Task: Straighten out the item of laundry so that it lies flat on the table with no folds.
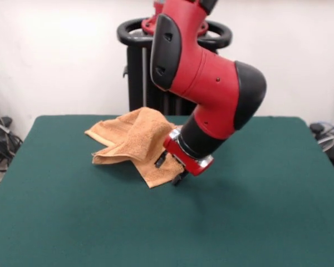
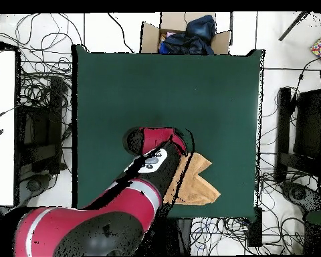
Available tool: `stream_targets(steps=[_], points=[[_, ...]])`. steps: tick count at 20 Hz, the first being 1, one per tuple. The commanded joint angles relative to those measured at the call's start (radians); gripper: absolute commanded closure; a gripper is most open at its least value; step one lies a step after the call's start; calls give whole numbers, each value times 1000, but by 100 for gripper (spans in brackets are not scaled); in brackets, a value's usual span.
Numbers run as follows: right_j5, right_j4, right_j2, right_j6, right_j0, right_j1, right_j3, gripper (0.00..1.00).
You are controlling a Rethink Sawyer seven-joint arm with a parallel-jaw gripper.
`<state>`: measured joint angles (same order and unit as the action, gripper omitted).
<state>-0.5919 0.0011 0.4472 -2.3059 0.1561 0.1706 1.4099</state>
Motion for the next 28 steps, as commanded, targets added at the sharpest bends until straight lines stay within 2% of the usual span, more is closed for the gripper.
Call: stream_targets(steps=[1,2,5,8,12,17,23,28], points=[[265,-36,-167,-48,-73,2,63,0],[292,-36,-204,-40,-98,9,75,0],[200,-61,-162,-27,-65,2,28,0],[219,-64,-154,-36,-66,-4,23,0],[383,-50,-278,-33,-175,-8,69,0],[384,-65,-337,-3,-229,-34,59,0],[279,-59,-326,-22,-219,-26,54,0],[237,-62,-330,-6,-220,-24,43,0]])
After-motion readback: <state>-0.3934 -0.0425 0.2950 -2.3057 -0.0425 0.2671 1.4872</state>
